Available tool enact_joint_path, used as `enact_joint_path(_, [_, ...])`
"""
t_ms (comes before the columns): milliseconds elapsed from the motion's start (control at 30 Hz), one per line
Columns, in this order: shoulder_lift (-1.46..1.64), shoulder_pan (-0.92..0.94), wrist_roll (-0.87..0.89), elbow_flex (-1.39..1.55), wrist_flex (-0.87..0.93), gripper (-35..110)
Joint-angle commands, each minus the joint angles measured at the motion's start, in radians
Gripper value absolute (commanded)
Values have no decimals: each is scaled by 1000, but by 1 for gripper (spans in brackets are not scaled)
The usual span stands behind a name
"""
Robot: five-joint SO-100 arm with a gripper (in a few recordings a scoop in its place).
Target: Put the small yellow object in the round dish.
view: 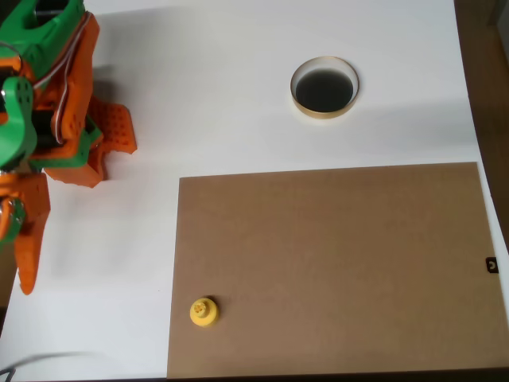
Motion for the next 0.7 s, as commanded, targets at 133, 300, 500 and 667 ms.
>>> enact_joint_path(133, [-339, -3, 9, -284, 11, 31])
enact_joint_path(300, [-558, 23, -58, -408, -3, 28])
enact_joint_path(500, [-612, -86, -160, -443, -3, 29])
enact_joint_path(667, [-775, -215, -189, -532, 37, 30])
